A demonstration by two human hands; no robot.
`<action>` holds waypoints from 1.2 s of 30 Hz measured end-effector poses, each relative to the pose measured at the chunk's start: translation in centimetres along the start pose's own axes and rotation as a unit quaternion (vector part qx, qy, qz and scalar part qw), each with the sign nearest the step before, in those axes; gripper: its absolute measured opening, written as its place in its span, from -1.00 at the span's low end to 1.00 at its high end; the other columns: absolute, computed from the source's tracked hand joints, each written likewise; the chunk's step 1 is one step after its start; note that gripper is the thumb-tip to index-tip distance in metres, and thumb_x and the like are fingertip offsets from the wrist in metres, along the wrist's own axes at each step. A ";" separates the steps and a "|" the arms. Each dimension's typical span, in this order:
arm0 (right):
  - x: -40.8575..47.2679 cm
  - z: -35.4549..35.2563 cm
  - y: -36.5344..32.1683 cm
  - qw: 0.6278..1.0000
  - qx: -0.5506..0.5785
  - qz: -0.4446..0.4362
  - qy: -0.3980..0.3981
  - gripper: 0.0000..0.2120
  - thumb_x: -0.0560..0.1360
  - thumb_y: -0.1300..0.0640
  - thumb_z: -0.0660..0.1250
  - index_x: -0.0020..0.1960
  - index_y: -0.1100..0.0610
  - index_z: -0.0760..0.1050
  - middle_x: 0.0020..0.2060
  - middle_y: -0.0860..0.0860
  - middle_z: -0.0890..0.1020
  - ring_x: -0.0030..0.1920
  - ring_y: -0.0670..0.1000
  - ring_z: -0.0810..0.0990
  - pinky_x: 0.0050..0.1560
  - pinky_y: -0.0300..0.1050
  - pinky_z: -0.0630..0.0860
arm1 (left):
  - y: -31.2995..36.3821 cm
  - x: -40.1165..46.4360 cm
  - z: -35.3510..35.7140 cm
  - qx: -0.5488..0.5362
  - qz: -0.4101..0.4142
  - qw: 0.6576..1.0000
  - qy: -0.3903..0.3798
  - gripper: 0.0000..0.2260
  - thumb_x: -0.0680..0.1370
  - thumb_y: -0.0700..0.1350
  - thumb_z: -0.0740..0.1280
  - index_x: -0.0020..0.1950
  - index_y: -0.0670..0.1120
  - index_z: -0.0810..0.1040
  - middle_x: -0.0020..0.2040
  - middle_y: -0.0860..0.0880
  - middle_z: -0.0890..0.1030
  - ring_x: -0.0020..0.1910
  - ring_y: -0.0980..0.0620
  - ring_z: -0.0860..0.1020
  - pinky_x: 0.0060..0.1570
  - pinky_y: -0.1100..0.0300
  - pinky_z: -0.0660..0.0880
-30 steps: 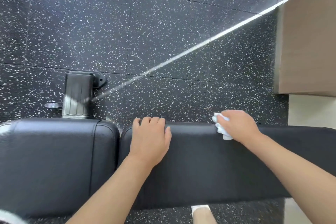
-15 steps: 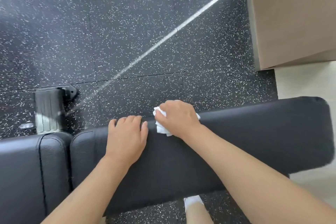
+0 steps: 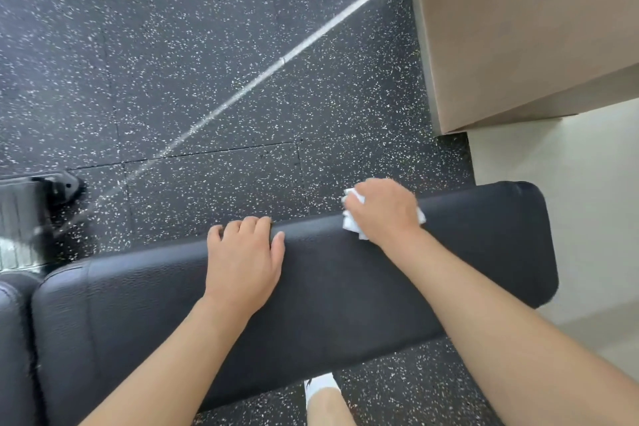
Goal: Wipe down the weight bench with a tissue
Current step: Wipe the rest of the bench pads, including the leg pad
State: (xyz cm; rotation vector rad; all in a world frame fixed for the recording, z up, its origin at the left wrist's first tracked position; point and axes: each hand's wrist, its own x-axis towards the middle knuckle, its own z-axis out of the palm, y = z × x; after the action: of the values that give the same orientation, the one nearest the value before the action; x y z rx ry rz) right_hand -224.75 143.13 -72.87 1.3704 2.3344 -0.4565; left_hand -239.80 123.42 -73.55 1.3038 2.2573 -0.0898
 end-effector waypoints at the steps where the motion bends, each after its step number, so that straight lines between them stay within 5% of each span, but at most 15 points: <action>1: -0.3 0.6 -1.8 1.000 0.003 -0.031 -0.001 -0.69 0.57 -0.07 0.19 -0.25 0.05 0.48 -0.23 -0.03 0.54 -0.08 0.12 0.54 -0.21 -0.03 0.28 | 0.0 0.0 0.0 0.002 0.001 1.000 0.001 -0.55 0.67 0.13 -0.01 0.19 -0.06 0.60 0.06 -0.03 0.66 0.03 -0.17 0.61 0.20 -0.14 0.37; 8: -0.8 2.3 -6.0 0.989 0.070 -0.134 -0.006 -0.71 0.60 -0.08 0.17 -0.25 0.00 0.42 -0.16 0.01 0.62 -0.06 0.12 0.54 -0.18 -0.04 0.24 | 1.2 0.9 -0.7 0.007 0.030 0.999 -0.032 -0.49 0.65 0.14 -0.11 0.19 -0.03 0.57 0.11 0.00 0.66 0.09 -0.14 0.61 0.14 -0.09 0.42; 14: 0.7 0.6 6.2 0.995 0.055 -0.074 0.044 -0.67 0.58 -0.12 0.19 -0.28 0.00 0.46 -0.24 -0.02 0.57 -0.10 0.12 0.55 -0.22 -0.05 0.28 | 8.4 4.1 0.1 0.004 0.078 0.995 -0.058 -0.58 0.70 0.17 -0.10 0.09 0.00 0.48 0.04 0.01 0.63 0.06 -0.13 0.60 0.07 -0.05 0.42; 19: 2.6 -2.1 17.9 0.998 0.014 0.023 0.052 -0.63 0.58 -0.12 0.15 -0.36 -0.01 0.28 -0.35 -0.07 0.37 -0.13 0.11 0.51 -0.22 -0.05 0.23 | 14.8 6.2 1.4 -0.002 0.115 0.993 -0.041 -0.59 0.69 0.20 -0.06 0.08 -0.01 0.47 0.01 0.00 0.62 0.02 -0.12 0.59 0.01 -0.02 0.42; 24: 2.6 -2.5 17.4 0.997 -0.004 0.048 0.061 -0.68 0.59 -0.06 0.15 -0.21 0.04 0.54 -0.21 0.00 0.54 -0.07 0.14 0.53 -0.19 -0.03 0.30 | 15.8 6.8 1.6 -0.004 0.103 0.993 -0.050 -0.58 0.69 0.21 -0.07 0.08 0.01 0.48 -0.01 0.03 0.62 0.02 -0.12 0.60 -0.08 -0.01 0.44; 30: 1.2 -1.2 10.5 0.992 0.064 -0.100 0.046 -0.68 0.60 -0.07 0.18 -0.15 0.07 0.58 -0.14 0.02 0.62 -0.06 0.12 0.54 -0.18 -0.05 0.24 | 17.2 8.7 1.5 -0.029 0.057 0.995 -0.070 -0.61 0.70 0.10 -0.07 -0.12 0.00 0.44 -0.17 0.05 0.59 -0.13 -0.15 0.55 -0.22 0.05 0.37; 36: 2.5 -3.0 22.2 0.992 0.036 -0.034 0.112 -0.66 0.59 -0.10 0.23 -0.20 0.09 0.57 -0.24 0.00 0.57 -0.14 0.12 0.54 -0.23 -0.07 0.25 | 21.0 9.2 2.3 -0.043 -0.003 0.999 -0.022 -0.53 0.69 0.20 -0.05 -0.17 0.01 0.48 -0.32 0.08 0.47 -0.24 -0.11 0.45 -0.19 0.06 0.38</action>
State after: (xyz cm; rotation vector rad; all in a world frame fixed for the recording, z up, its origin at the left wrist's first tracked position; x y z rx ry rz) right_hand -206.77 156.79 -73.21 1.4448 2.5760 -0.4299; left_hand -225.20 141.13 -75.65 1.2392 2.2025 -0.0233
